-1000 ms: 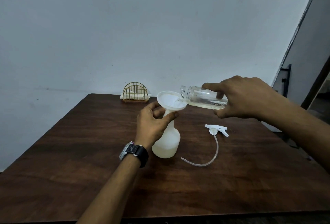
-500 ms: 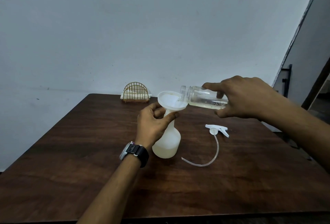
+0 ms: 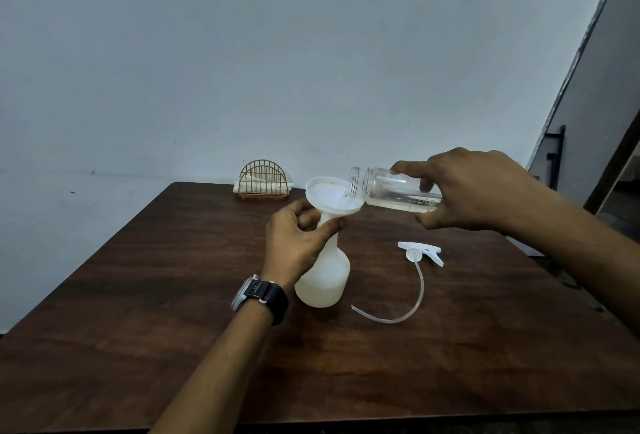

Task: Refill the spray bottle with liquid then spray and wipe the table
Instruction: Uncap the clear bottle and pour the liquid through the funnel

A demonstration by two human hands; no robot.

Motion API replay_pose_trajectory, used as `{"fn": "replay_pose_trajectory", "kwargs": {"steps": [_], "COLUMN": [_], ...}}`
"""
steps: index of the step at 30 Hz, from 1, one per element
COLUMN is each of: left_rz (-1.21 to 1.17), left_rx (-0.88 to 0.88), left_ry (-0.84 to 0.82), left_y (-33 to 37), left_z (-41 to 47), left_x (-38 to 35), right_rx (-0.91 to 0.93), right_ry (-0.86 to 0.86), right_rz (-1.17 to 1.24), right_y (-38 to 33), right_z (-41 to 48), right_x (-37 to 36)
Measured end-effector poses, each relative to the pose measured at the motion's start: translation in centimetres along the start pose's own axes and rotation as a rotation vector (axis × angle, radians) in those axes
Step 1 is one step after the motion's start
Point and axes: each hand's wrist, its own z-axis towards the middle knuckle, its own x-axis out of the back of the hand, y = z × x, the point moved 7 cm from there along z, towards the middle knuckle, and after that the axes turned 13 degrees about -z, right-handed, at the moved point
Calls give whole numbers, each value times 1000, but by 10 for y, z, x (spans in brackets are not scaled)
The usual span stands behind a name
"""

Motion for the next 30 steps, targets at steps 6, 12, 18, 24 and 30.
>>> {"fn": "replay_pose_trajectory", "kwargs": {"steps": [6,12,18,24,30], "left_rz": [8,10,16,17,37], "left_rx": [3,2,-5,-5,-8], "left_ry": [2,5,3,4,6], "left_y": [0,2,0,-1,-1], "left_z": [0,-1,0,1,1], "left_x": [1,0,1,1,1], "right_rx": [-1,-6,-6,-4,-1], "right_ry": [12,23,30,43,51], "right_rz": [-5,-9,-4,-32,-42], "right_y": [-2,-3,-3,-2,-1], "right_z": [-1,-2,-3,-1,0], "right_x": [3,6,5,4,1]}}
